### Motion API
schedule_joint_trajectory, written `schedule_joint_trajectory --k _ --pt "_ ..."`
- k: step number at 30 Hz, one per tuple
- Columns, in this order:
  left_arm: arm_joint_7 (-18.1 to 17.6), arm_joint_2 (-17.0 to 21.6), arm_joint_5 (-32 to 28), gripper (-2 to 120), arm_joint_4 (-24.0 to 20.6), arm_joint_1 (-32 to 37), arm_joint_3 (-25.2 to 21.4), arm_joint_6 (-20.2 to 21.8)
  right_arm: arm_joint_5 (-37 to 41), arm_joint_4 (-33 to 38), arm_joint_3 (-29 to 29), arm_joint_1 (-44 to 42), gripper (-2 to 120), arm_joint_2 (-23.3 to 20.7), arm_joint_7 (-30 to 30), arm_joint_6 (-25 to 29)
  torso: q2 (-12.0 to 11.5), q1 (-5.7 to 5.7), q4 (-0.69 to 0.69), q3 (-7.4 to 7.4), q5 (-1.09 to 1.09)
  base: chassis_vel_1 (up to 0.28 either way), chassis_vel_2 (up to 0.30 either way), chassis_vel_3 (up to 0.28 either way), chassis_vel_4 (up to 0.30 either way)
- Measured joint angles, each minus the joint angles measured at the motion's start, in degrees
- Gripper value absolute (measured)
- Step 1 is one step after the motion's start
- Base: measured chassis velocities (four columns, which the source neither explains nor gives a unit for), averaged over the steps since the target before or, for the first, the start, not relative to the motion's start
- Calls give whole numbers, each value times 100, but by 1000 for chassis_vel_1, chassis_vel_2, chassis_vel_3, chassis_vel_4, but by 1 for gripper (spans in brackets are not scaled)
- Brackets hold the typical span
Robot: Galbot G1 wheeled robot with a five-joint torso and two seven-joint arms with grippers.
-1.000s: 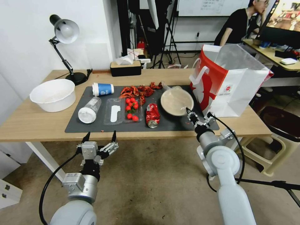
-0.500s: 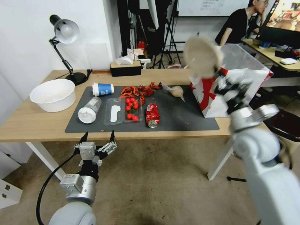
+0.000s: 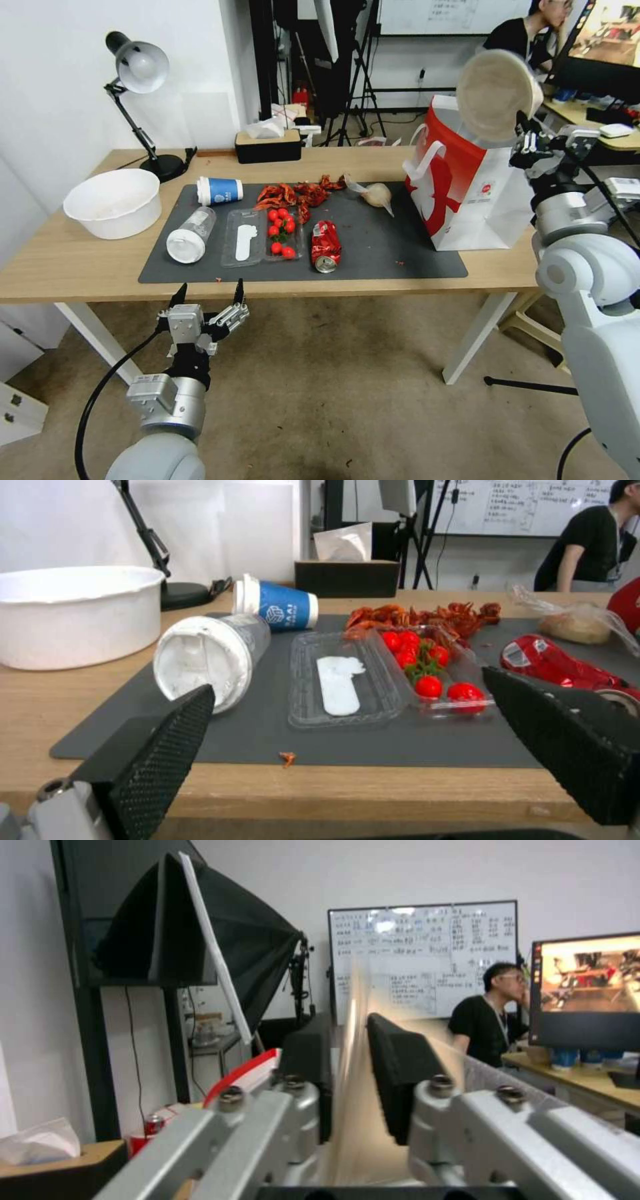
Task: Pick up the trash from the table and place it into the takeout bag.
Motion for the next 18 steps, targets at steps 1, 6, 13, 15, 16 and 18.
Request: schedule_joint_trajectory --k 1,6,13,15,16,18 --pt "4 0 0 100 13 -6 4 5 35 -22 -7 28 21 -4 0 -38 0 0 0 0 1 0 0 0 0" --pt "13 28 -16 100 52 -34 -5 18 62 -73 -22 76 41 -22 -12 -98 0 0 -1 0 0 0 0 0 0" --pt "30 57 -48 100 57 -68 -20 26 176 -6 -48 54 65 -1 -151 -43 0 0 0 0 1 0 0 0 0" --pt "39 66 -62 100 64 -74 -23 27 289 117 -65 -27 76 21 -286 110 0 0 0 0 0 0 0 0 0" --pt "41 67 -64 100 64 -75 -25 27 312 170 -65 -79 79 28 -337 172 0 0 1 0 0 0 0 0 0" --pt "44 68 -67 100 65 -75 -28 27 332 274 -66 -201 85 36 -435 246 0 0 0 0 -1 0 0 0 0"
